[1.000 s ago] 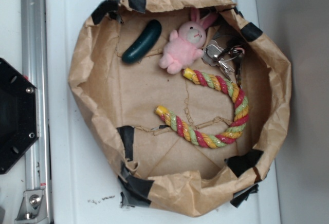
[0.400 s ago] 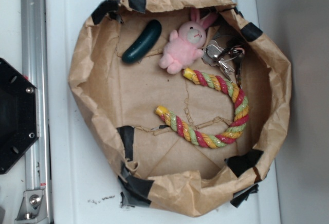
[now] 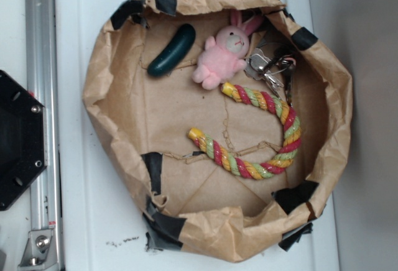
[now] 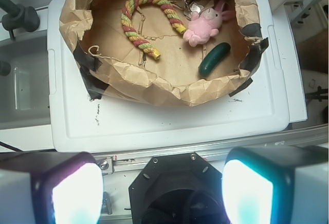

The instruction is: Grab the multicolored rope.

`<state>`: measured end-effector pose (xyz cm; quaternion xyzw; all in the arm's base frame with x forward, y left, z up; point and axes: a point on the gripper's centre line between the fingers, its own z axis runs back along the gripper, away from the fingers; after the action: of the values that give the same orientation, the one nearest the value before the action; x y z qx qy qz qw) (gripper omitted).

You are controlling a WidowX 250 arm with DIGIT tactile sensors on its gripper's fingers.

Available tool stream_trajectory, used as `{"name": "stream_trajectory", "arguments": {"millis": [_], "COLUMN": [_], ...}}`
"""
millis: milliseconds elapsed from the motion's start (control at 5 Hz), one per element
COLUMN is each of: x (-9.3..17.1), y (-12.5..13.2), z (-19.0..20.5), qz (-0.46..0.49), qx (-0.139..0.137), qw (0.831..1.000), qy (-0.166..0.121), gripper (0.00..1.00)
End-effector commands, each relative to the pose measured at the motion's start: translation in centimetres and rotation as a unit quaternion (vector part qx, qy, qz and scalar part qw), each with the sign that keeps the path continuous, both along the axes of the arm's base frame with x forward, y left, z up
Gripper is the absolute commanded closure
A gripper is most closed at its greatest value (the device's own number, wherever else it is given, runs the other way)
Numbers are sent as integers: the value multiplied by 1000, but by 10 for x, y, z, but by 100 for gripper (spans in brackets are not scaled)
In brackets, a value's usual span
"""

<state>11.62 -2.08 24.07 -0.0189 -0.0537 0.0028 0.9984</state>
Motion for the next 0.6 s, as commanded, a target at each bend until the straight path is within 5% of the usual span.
{"name": "stream_trajectory", "arguments": {"millis": [0, 200, 400], "x": [2, 14, 67], "y": [0, -25, -33], "z": [3, -3, -27], "qz": [1, -3, 48], "qx": [-1, -49, -47], "qw": [1000, 991, 982], "qy": [-5, -126, -178], "gripper": [0, 0, 0]}}
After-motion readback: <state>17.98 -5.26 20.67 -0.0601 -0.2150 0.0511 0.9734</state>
